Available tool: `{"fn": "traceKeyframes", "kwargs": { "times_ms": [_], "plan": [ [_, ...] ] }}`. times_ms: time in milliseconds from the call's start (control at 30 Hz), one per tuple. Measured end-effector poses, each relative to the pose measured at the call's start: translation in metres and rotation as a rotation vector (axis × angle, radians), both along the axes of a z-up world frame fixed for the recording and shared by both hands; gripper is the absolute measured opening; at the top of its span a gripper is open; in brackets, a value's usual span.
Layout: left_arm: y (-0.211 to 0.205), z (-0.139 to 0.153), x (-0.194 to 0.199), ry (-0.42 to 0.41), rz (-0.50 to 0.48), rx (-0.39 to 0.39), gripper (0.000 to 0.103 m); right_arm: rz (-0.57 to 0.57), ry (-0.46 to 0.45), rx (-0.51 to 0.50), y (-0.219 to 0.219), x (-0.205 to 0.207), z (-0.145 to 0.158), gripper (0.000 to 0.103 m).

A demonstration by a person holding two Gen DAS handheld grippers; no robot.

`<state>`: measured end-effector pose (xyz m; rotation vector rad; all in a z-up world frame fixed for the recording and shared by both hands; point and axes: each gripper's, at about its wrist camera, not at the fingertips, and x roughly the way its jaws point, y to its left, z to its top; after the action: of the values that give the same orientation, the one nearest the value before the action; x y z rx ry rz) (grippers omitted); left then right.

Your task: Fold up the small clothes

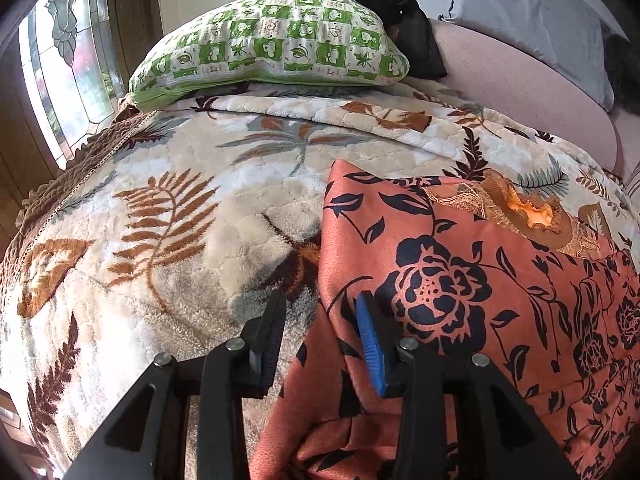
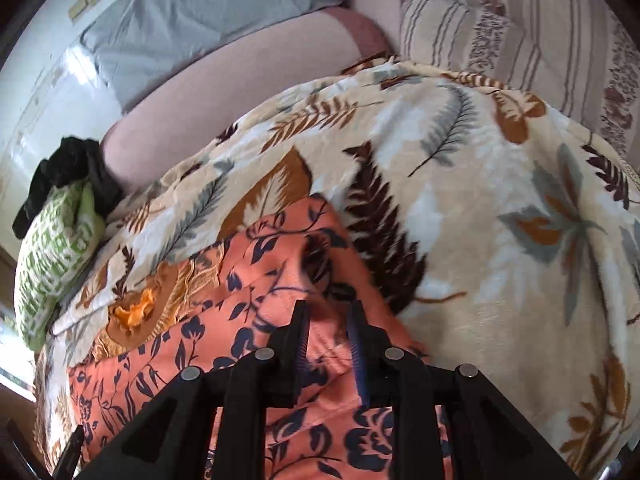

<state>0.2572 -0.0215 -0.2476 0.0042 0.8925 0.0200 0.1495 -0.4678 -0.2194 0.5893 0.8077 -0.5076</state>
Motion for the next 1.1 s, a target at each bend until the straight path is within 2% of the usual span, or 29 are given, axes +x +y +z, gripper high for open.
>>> {"fn": "traceKeyframes", "kwargs": {
  "times_ms": [100, 167, 267, 333, 400, 433, 467, 500, 600, 733, 800, 867, 900, 1000, 1033, 1100],
  "plan": [
    [0.000, 0.007, -0.004, -0.011, -0.004, -0.020, 0.037, 0.059, -0.058, 0.078, -0.006, -0.015, 0.012, 0.023],
    [0.000, 0.015, -0.009, -0.041, -0.014, -0.037, 0.038, 0.128, -0.071, 0.101, 0.008, -0.005, 0.014, 0.023],
    [-0.002, 0.016, -0.010, -0.053, -0.027, -0.020, 0.048, 0.181, -0.108, 0.142, 0.028, 0.017, 0.005, 0.023],
    [-0.002, 0.010, -0.006, -0.032, -0.024, 0.002, 0.048, 0.180, -0.076, 0.208, 0.028, 0.029, -0.014, 0.023],
    [0.001, 0.002, 0.000, 0.000, -0.010, 0.015, 0.048, 0.137, 0.060, 0.230, 0.022, 0.039, -0.044, 0.023],
    [0.004, 0.000, 0.001, 0.012, -0.004, 0.004, 0.048, 0.127, 0.080, 0.261, 0.017, 0.038, -0.055, 0.021],
    [0.007, -0.001, 0.002, 0.018, 0.000, -0.013, 0.048, 0.115, 0.032, 0.292, 0.013, 0.031, -0.056, 0.021],
    [0.008, 0.000, 0.002, 0.018, 0.004, -0.023, 0.048, 0.106, 0.022, 0.313, 0.011, 0.025, -0.055, 0.021],
    [0.006, 0.002, 0.002, 0.013, -0.001, -0.017, 0.050, 0.109, 0.054, 0.322, 0.010, 0.014, -0.053, 0.021],
    [0.007, 0.005, 0.000, 0.005, -0.026, -0.042, 0.051, 0.133, 0.104, 0.289, 0.012, -0.002, -0.038, 0.021],
    [0.013, 0.011, -0.003, -0.014, -0.032, -0.064, 0.053, 0.156, 0.063, 0.278, 0.011, -0.019, -0.022, 0.021],
    [0.022, 0.017, -0.007, -0.036, -0.037, -0.097, 0.065, 0.172, 0.031, 0.233, 0.010, -0.040, -0.002, 0.022],
    [0.028, 0.020, -0.011, -0.046, -0.038, -0.107, 0.067, 0.184, 0.022, 0.210, 0.008, -0.051, 0.008, 0.022],
    [0.046, 0.028, -0.026, -0.067, -0.049, -0.120, 0.068, 0.211, -0.011, 0.172, 0.003, -0.083, 0.032, 0.022],
    [0.053, 0.031, -0.033, -0.076, -0.054, -0.124, 0.068, 0.211, -0.029, 0.167, 0.001, -0.095, 0.038, 0.024],
    [0.066, 0.037, -0.048, -0.089, -0.066, -0.132, 0.072, 0.215, -0.059, 0.158, 0.000, -0.116, 0.046, 0.048]
  ]
}}
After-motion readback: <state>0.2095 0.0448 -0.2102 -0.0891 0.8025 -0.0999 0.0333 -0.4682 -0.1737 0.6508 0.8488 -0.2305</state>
